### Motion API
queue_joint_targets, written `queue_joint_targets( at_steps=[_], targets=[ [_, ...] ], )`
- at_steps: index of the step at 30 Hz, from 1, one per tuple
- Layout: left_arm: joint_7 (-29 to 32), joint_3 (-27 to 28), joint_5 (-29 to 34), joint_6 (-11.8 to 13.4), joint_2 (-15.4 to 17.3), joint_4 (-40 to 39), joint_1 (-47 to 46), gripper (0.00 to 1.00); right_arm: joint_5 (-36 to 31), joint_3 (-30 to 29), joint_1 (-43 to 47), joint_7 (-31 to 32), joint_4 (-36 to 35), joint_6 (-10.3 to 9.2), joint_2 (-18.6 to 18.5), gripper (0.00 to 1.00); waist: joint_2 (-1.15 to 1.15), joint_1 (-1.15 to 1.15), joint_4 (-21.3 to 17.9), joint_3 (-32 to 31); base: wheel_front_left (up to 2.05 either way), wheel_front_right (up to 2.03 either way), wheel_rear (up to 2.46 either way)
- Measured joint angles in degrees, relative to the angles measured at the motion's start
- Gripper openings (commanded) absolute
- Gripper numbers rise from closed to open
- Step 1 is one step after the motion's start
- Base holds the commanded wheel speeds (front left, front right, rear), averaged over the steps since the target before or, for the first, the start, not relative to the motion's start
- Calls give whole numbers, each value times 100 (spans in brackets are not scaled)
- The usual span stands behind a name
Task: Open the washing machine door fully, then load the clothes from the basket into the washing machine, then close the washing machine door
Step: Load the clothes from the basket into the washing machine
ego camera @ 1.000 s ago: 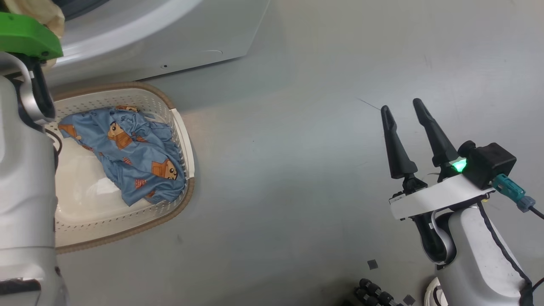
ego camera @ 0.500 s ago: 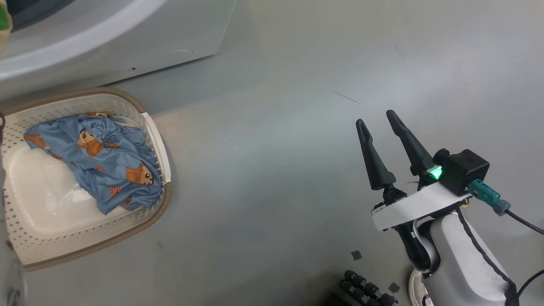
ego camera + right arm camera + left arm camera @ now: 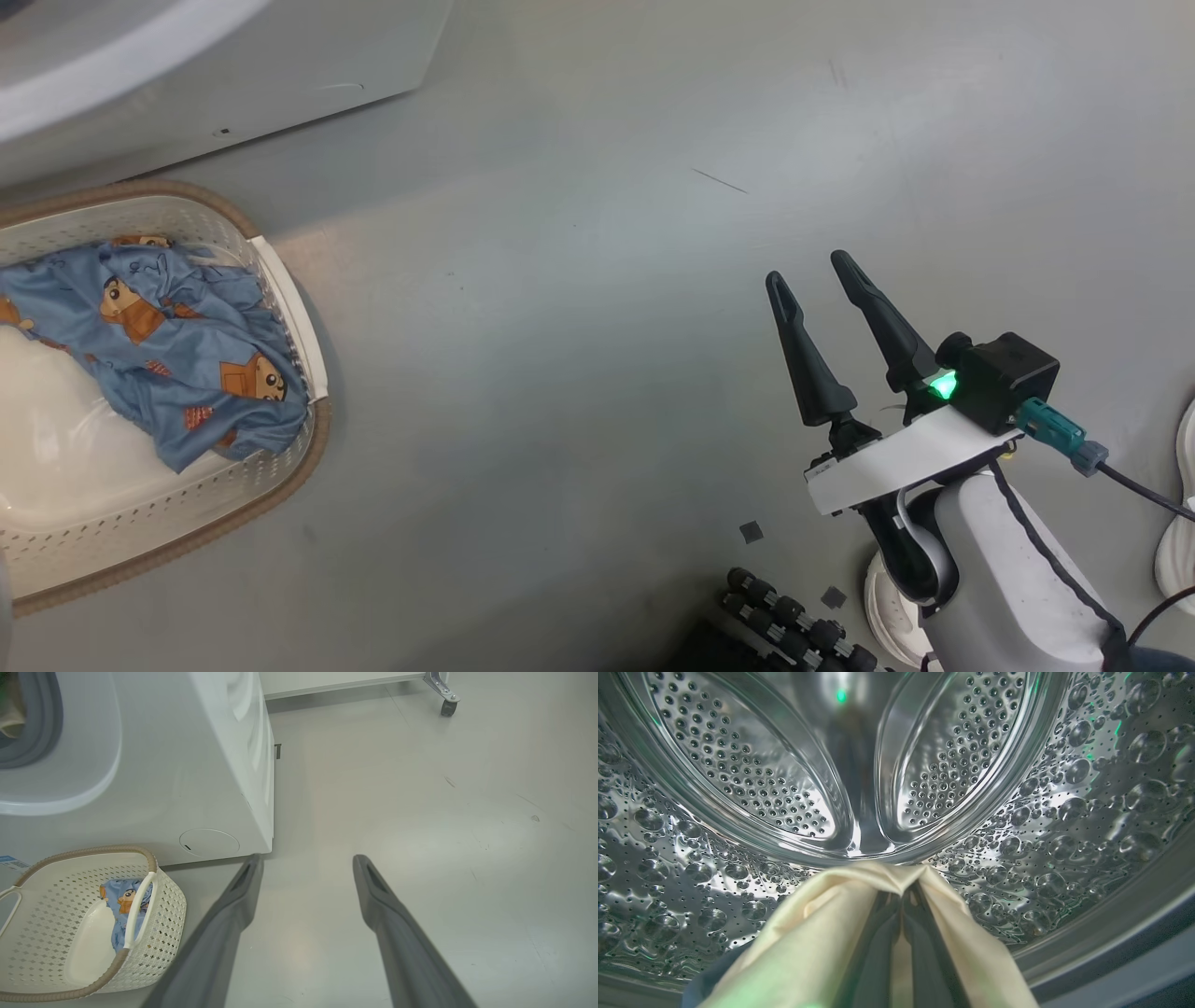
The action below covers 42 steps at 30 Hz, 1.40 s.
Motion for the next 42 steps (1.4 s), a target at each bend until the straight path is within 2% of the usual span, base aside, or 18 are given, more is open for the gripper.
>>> queue_joint_targets(
  at_steps=[11, 17, 25, 29, 41, 42],
  targets=[
    [-409, 76, -1, -58, 78, 152, -444, 0, 56, 99, -23, 0, -3, 0, 0, 100, 0, 0, -137, 169, 0, 0, 0],
    [-566, 290, -92, -54, 247, 230, -664, 0, 114, 143, -26, 0, -2, 0, 2, 100, 0, 0, -263, 210, 0, 0, 0],
    [-818, 600, -279, 98, 250, 109, -1178, 0, 167, 108, -6, 0, -16, 0, -4, 100, 0, 0, -366, 337, 0, 0, 0],
    [-824, 634, -267, 142, 389, 127, -1185, 0, 201, 148, -6, 0, -29, 0, 5, 100, 0, 0, -433, 417, 0, 0, 0],
    [-860, 466, -124, 146, 392, 681, -1185, 0, 252, 47, 112, 0, -37, 0, 26, 100, 0, 0, -496, 517, 0, 0, 0],
    [-860, 434, -118, 146, 391, 721, -1187, 12, 252, 47, 112, 0, -37, 0, 34, 100, 0, 0, -496, 518, 0, 0, 0]
  ],
)
